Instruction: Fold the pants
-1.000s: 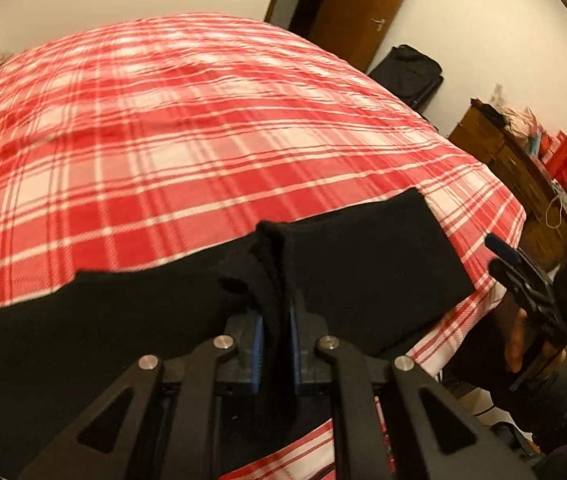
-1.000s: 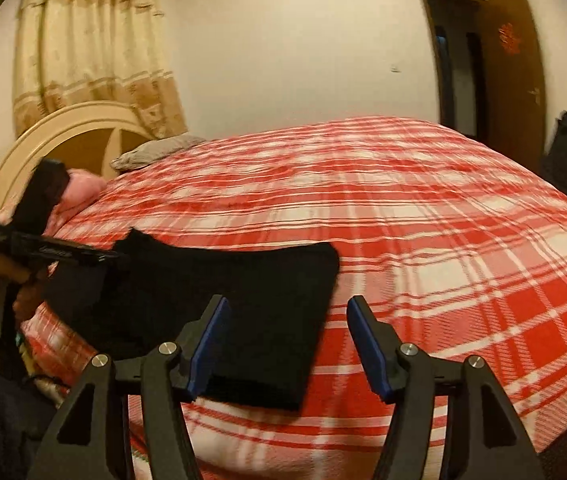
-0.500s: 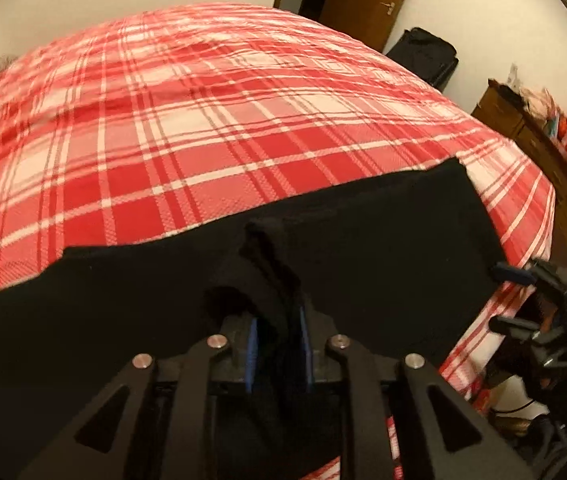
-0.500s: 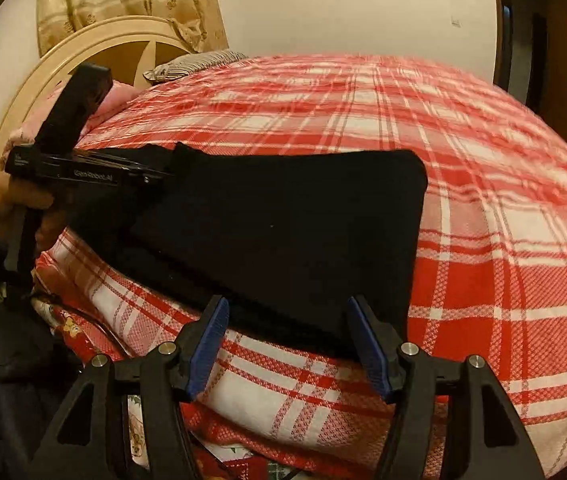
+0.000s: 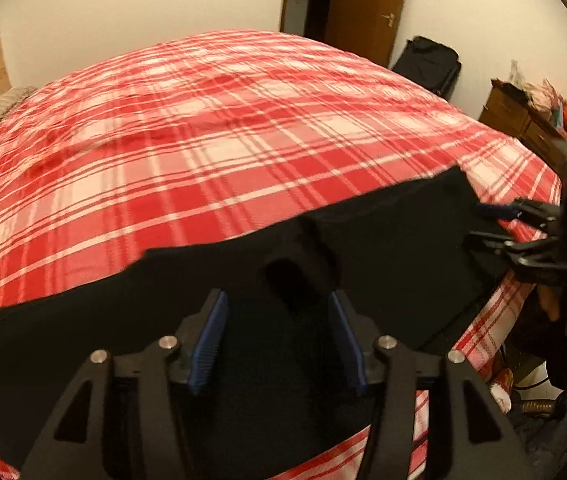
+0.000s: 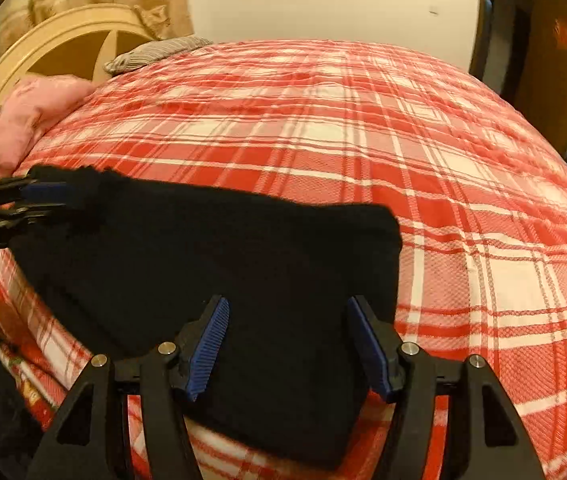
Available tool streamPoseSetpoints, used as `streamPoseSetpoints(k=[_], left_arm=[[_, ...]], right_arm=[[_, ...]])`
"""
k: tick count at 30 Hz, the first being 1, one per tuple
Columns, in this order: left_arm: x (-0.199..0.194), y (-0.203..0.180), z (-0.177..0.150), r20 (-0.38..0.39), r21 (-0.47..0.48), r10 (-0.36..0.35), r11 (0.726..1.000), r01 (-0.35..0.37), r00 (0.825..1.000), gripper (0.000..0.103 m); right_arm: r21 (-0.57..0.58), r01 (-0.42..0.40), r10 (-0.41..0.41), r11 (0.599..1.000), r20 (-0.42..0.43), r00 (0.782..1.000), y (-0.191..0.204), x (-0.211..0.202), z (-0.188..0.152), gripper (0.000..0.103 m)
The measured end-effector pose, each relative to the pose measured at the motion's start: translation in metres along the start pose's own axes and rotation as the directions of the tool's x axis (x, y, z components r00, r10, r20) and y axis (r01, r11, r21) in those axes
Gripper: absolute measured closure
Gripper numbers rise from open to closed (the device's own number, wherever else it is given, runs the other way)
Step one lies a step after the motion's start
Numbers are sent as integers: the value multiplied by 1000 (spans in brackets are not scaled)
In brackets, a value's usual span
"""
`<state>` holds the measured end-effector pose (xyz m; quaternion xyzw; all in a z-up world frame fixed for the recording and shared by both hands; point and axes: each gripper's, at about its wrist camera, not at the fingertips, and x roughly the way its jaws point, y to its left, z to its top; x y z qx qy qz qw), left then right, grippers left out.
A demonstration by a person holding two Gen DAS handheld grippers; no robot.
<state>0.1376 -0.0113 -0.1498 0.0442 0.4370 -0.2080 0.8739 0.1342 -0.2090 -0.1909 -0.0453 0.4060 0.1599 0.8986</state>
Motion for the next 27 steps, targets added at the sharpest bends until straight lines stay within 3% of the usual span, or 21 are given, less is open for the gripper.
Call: streamPoseSetpoints(k=[3, 6, 11, 16, 22, 24, 27], left_arm=[[-14, 25, -7, 22, -46, 38, 998, -37, 999, 42], [-23, 52, -16, 24, -96, 81, 992, -79, 996, 41], [-42, 94, -33, 22, -164, 161, 974, -155, 987, 41], [-61, 132, -50, 21, -231, 257, 942, -245, 966, 39], [-73, 176, -70, 11, -333, 329, 892, -307, 944, 36], [-73, 186, -78, 0, -363, 336, 878, -313, 942, 36], [-71, 192, -88, -10, -390, 333, 867, -311, 943, 36]], right_arm=[[-42, 21, -18, 999, 60, 998, 6, -18, 6, 39], [15, 6, -7, 1000, 120, 993, -4, -32, 14, 39], [81, -27, 20, 996, 91, 996, -1, -18, 28, 39], [-42, -149, 153, 988, 88, 984, 58, -7, 46, 39], [-177, -318, 330, 932, 46, 943, 133, 15, 59, 39], [-209, -306, 320, 929, 38, 947, 149, 21, 59, 39], [-262, -190, 202, 946, 21, 979, 169, 31, 64, 39]])
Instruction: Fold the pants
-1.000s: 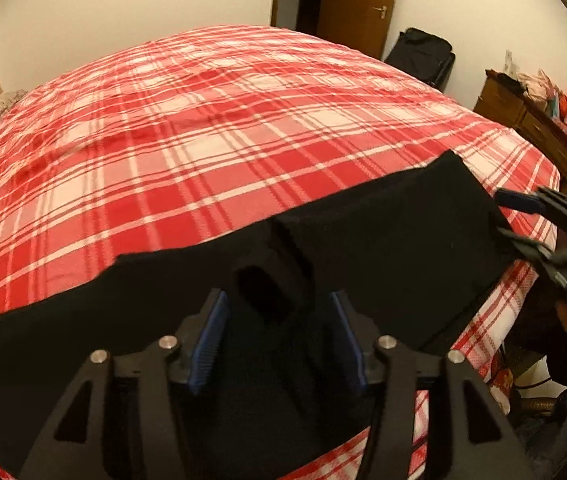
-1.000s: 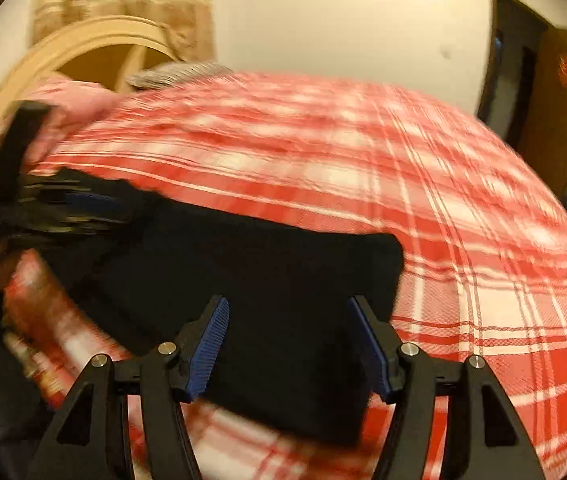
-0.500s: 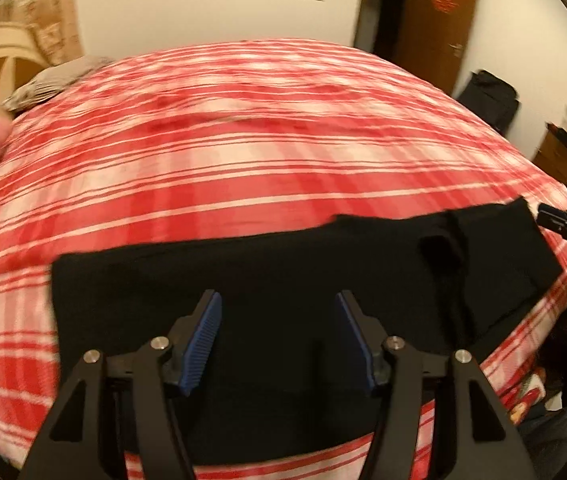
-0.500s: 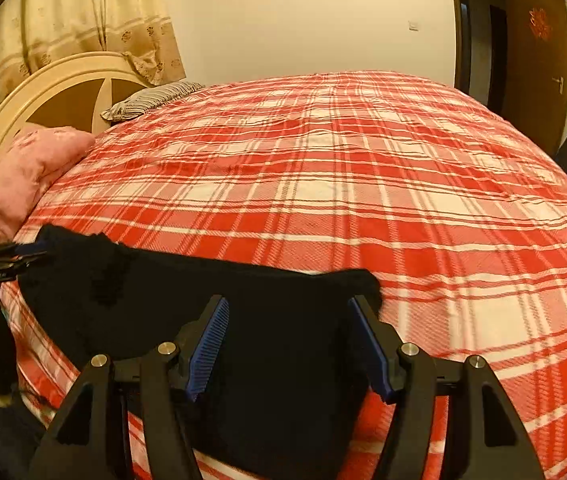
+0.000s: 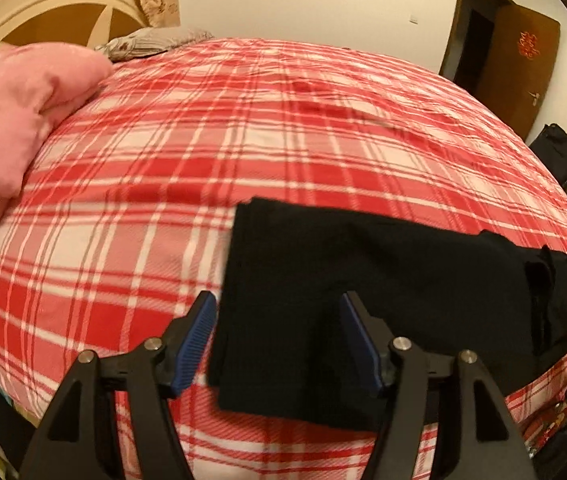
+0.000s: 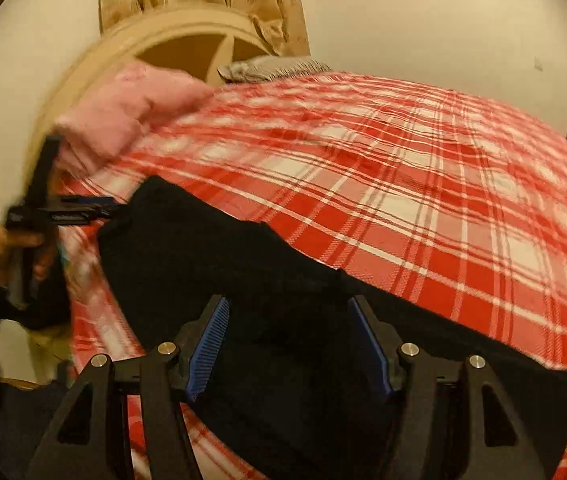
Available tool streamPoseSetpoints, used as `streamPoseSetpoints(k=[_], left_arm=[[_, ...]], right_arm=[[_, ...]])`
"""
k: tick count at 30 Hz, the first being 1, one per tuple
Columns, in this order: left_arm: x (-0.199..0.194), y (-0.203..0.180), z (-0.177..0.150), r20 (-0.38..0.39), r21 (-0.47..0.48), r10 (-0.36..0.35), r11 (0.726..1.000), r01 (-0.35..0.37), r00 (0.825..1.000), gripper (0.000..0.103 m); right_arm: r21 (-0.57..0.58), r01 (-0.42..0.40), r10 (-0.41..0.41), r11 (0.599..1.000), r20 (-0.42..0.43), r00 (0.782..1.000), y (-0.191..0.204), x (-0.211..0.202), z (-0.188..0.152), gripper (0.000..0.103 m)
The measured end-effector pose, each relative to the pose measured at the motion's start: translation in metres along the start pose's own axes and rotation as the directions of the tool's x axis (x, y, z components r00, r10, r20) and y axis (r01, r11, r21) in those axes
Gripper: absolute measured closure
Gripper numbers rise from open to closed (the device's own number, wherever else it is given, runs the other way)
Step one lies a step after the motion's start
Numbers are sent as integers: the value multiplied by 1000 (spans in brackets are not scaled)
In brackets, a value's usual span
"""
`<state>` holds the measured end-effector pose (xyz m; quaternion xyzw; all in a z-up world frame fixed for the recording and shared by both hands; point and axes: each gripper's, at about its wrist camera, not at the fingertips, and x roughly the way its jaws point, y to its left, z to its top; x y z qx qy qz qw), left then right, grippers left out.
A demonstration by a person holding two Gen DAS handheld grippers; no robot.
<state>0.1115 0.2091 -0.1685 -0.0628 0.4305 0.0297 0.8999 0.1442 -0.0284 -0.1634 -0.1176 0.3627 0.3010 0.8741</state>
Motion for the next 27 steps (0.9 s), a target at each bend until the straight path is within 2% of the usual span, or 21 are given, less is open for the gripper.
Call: streamPoseSetpoints(k=[1, 4, 6, 7, 8, 11, 13, 15, 16, 18, 19, 20, 23, 26, 27], left_arm=[[-1, 0, -2, -1, 0, -2, 1000, 2, 1000, 36], [4, 1, -4, -4, -13, -15, 1000, 15, 1000, 35], [6, 1, -6, -4, -26, -29, 999, 29, 1000, 34], [6, 1, -6, -4, -28, -34, 999, 34, 999, 34], [6, 0, -6, -3, -28, -44, 999, 44, 999, 34], [4, 0, -8, 3, -19, -54, 998, 54, 999, 34], [1, 4, -9, 11, -19, -50, 999, 50, 999, 34], [-1, 7, -9, 18, -19, -36, 999, 37, 999, 34], [-1, 9, -9, 21, -19, -30, 999, 31, 999, 34], [0, 14, -9, 22, -27, -26, 999, 27, 999, 33], [0, 16, -9, 23, -35, -26, 999, 27, 999, 33], [0, 18, -9, 25, -38, -26, 999, 27, 999, 33], [-2, 24, -11, 34, -47, -19, 999, 21, 999, 33], [1, 28, -12, 35, -52, -15, 999, 17, 999, 33], [3, 28, -12, 36, -52, -17, 998, 19, 999, 33]], right_arm=[[-21, 57, -57, 998, -25, 998, 4, 6, 4, 39], [-69, 130, -139, 989, -150, 979, 10, 33, 8, 40], [-84, 190, -202, 978, -178, 963, 7, 46, 8, 40], [-73, 197, -208, 978, -183, 961, 5, 50, 8, 41], [-36, 200, -204, 979, -190, 960, -1, 51, 8, 53], [150, 136, -113, 979, -155, 981, -24, 36, 7, 69], [252, 140, -113, 958, -117, 987, -39, 26, 5, 70], [328, 92, -78, 940, -58, 995, -51, 18, 2, 70], [338, 72, -59, 938, -49, 997, -53, 16, 2, 69], [324, 51, -33, 945, -60, 998, -48, 15, 1, 63], [310, 50, -37, 949, -48, 998, -44, 12, 0, 53], [299, 46, -38, 953, -30, 999, -40, 7, -2, 50], [267, 6, 0, 964, -22, 1000, -31, -1, -9, 50], [194, -45, 57, 980, -61, 996, -15, 9, -15, 50], [155, -56, 72, 986, -101, 992, -6, 18, -19, 50]])
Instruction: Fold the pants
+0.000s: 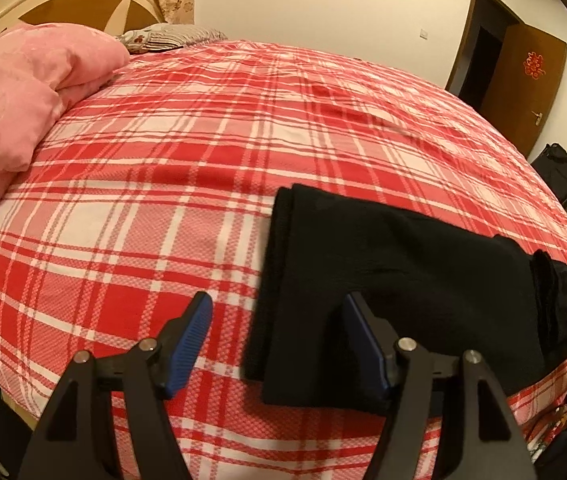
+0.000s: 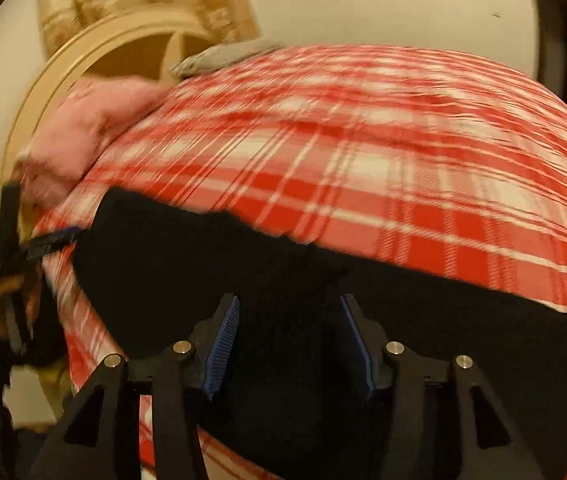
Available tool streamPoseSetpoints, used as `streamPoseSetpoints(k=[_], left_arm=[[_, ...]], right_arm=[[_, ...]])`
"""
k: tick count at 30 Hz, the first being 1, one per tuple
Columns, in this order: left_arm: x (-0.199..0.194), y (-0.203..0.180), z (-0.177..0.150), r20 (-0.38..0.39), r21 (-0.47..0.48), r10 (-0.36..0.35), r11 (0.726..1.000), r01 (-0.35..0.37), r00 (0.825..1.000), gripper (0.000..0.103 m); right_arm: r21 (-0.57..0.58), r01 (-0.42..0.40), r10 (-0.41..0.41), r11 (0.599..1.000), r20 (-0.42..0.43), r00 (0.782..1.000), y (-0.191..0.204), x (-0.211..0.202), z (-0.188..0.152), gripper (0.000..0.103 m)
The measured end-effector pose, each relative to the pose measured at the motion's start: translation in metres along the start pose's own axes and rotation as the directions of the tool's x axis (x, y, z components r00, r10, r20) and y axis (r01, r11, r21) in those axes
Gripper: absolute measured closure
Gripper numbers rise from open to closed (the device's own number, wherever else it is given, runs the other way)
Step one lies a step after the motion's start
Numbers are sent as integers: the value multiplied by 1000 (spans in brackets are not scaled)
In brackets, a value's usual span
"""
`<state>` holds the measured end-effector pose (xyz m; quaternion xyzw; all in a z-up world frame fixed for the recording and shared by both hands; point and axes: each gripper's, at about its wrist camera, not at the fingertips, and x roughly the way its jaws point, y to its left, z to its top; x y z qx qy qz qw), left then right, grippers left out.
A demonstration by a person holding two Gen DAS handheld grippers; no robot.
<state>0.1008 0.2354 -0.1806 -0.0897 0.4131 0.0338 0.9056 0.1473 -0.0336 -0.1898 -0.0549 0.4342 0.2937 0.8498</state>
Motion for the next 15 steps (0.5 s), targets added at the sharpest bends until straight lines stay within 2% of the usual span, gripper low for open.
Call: streamPoseSetpoints(k=[1, 3, 5, 8, 11, 15], left_arm=[[1, 0, 0, 3, -3, -4, 1000, 4, 1000, 33], [4, -1, 0, 5, -2, -14, 1000, 14, 1000, 33], [6, -1, -1, 6, -5, -27, 1000, 27, 1000, 33], [6, 2, 0, 14, -19, -41, 999, 42, 999, 33], [9, 5, 1, 10, -29, -64, 998, 64, 998, 34], [12, 3, 1, 3, -40, -115, 993, 115, 993, 53]], right_arm=[[-54, 10, -14, 998, -74, 997, 8, 16, -5, 49], [-132, 81, -84, 988, -15, 996, 21, 16, -9, 49], [-133, 80, -84, 988, -25, 996, 25, 15, -9, 48], [-116, 47, -46, 992, 11, 999, 22, 0, -10, 48], [-127, 81, -76, 989, 47, 996, 19, -15, -12, 48], [-136, 124, -113, 983, 87, 990, 15, -32, -17, 48]])
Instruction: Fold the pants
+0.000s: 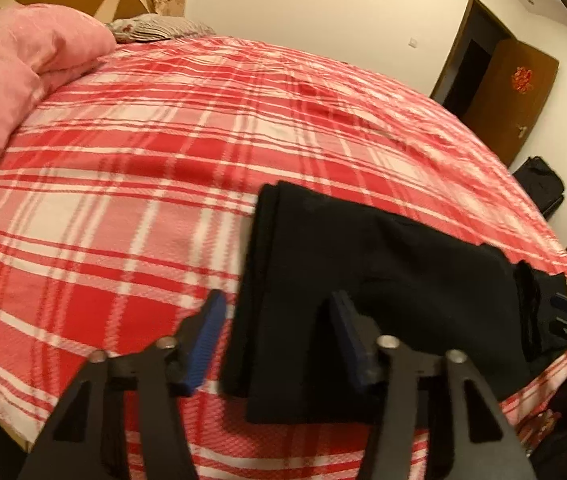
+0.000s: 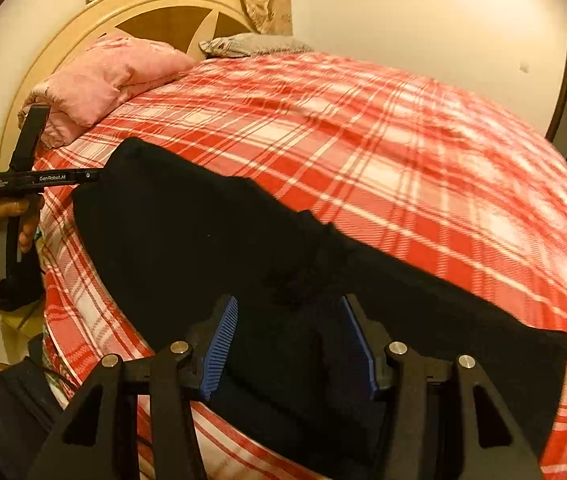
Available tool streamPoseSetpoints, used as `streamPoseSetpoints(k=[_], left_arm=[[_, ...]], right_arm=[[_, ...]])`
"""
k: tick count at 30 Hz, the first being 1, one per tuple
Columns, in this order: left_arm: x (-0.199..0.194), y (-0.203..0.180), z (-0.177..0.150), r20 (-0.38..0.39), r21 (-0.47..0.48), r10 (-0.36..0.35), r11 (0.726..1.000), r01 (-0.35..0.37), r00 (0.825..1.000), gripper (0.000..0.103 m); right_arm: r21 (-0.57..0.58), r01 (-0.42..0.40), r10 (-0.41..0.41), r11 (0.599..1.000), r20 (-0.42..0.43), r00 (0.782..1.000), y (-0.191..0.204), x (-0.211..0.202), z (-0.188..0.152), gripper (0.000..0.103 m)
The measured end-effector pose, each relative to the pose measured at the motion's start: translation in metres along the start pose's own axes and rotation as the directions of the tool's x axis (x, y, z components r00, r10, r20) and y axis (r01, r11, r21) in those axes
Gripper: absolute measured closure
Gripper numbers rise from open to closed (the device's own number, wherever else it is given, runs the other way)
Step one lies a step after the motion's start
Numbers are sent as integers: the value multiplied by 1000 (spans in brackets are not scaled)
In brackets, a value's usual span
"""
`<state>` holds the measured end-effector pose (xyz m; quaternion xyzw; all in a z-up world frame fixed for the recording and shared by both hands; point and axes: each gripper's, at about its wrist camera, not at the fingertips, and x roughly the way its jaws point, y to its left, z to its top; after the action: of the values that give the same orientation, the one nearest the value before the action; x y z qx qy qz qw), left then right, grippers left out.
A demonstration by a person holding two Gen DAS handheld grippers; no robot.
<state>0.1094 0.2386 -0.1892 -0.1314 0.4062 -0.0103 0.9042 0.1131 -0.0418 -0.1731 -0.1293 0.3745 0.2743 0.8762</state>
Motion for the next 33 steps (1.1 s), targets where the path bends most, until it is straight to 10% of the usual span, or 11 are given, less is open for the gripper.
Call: streamPoseSetpoints(k=[11, 14, 16, 25, 33], left_arm=[[11, -1, 4, -27, -21, -14, 1000, 13, 1000, 44], [9, -1, 4, -45, -22, -23, 1000, 22, 999, 55], [4, -3, 5, -58, -34, -74, 997, 72, 996, 83], [-32, -22, 13, -16, -35, -89, 995, 89, 996, 84], [-79, -84, 36, 47, 40, -284, 958, 282, 958, 84]], right_arm=[[66, 19, -22, 998, 48, 999, -20, -20, -16, 47], [78, 17, -22, 997, 62, 998, -23, -22, -19, 47], [81, 17, -23, 997, 78, 997, -24, -26, -19, 47], [134, 54, -71, 990, 126, 990, -42, -42, -16, 47], [238, 141, -175, 961, 124, 977, -81, -64, -22, 46]])
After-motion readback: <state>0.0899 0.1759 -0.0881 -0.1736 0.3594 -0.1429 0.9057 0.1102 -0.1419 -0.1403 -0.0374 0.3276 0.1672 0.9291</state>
